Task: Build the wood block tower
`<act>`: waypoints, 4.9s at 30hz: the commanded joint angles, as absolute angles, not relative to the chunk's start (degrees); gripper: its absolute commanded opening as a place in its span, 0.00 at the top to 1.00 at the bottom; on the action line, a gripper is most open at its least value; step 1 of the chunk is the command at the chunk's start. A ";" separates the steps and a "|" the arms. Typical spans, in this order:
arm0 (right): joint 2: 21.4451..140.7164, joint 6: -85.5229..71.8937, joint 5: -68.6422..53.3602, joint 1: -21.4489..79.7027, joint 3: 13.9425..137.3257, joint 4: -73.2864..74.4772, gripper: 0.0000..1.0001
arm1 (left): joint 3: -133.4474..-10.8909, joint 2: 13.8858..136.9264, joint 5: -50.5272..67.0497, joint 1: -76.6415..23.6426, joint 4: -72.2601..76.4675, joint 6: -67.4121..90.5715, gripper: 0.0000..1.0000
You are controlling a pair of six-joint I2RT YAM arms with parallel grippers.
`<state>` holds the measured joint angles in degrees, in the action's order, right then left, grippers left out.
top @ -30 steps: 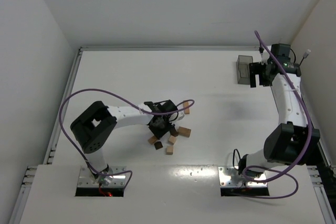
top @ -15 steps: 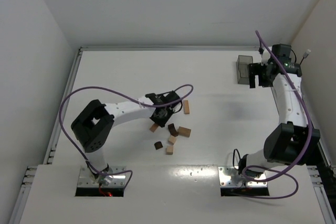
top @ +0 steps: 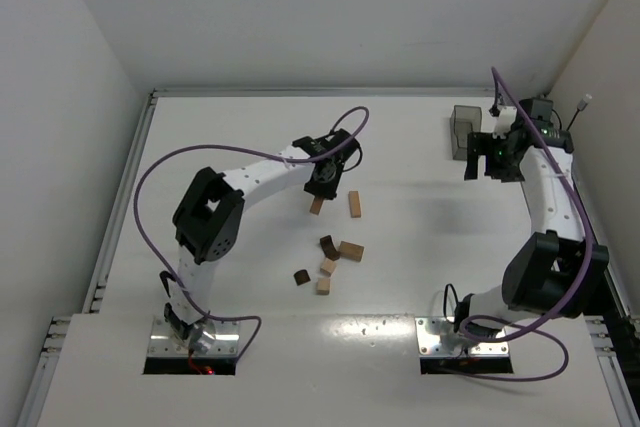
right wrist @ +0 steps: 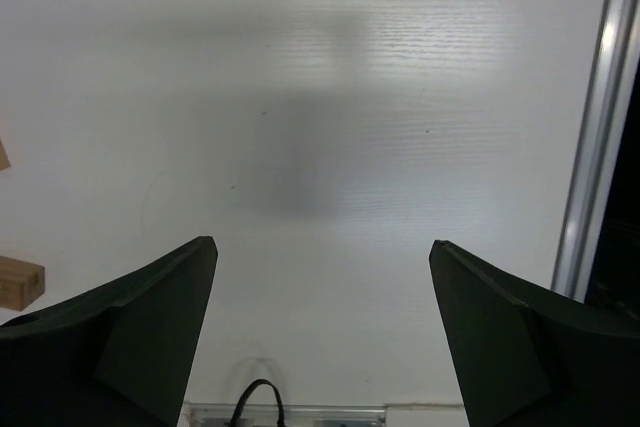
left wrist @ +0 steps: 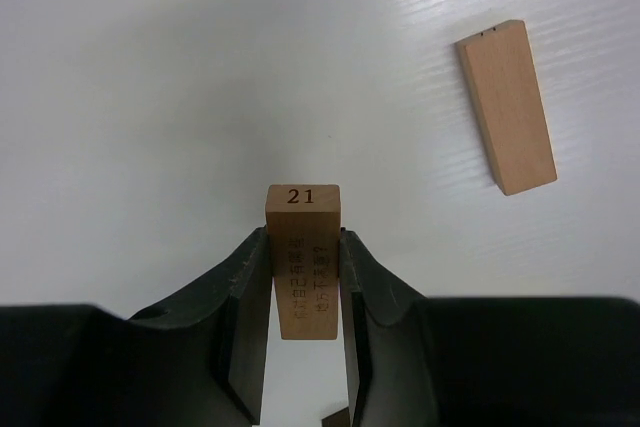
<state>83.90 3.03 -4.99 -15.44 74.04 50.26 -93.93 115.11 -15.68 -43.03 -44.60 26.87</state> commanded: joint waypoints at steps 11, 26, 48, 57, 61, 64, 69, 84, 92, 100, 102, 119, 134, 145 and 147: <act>81.47 -1.32 -13.62 -17.93 71.46 50.10 0.21 | -100.89 124.53 -8.27 -40.26 -46.49 31.02 1.00; 83.76 -1.32 -16.26 -18.46 71.46 50.10 0.30 | -105.20 129.11 -6.94 -38.06 -44.91 35.85 1.00; 83.67 -1.32 -15.21 -18.46 69.43 50.10 0.34 | -107.67 133.07 -2.91 -37.44 -43.77 39.55 1.00; 84.20 -1.32 -15.21 -18.46 69.43 50.10 0.34 | -104.41 132.45 -2.37 -37.97 -43.77 40.78 1.00; 84.20 -1.32 -15.21 -18.46 69.43 50.10 0.34 | -103.89 131.92 -1.85 -37.97 -43.77 41.31 1.00; 84.20 -1.32 -14.68 -18.46 69.43 50.10 0.34 | -102.31 131.22 -1.32 -38.58 -43.24 41.31 1.00; 84.20 -1.32 -14.68 -18.46 69.43 50.10 0.34 | -100.55 130.61 -0.70 -39.90 -42.71 41.84 1.00; 84.73 -1.32 -14.68 -18.46 69.43 50.10 0.34 | -97.73 128.94 0.53 -40.43 -40.96 41.84 0.65; 84.20 -1.32 -14.68 -18.46 68.38 50.10 0.34 | -97.21 127.88 0.53 -40.43 -39.90 40.78 0.53; 84.20 -0.09 -15.73 -17.93 67.85 49.57 0.34 | -98.88 121.04 -3.08 -40.43 -39.90 39.03 0.53; 84.20 0.44 -16.43 -17.93 67.33 49.05 0.34 | -98.88 118.05 -4.39 -40.43 -39.90 39.02 0.53; 97.62 -3.06 -9.76 8.95 72.94 42.46 0.47 | -72.89 95.73 -3.68 -36.04 -33.76 19.16 0.57; 113.02 -19.15 3.77 16.96 77.69 39.90 0.68 | -75.15 105.54 -4.03 -33.05 -32.96 26.36 0.64; 116.63 -25.58 5.71 23.03 79.71 40.96 0.69 | -75.15 110.82 -4.14 -33.05 -30.50 33.30 0.68; 118.12 -25.58 5.71 23.03 80.41 41.48 0.69 | -76.99 112.23 -3.52 -33.05 -30.50 33.31 0.68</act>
<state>116.77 -23.20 4.54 23.09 77.19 41.15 -73.93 110.02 -5.06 -33.39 -32.47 31.14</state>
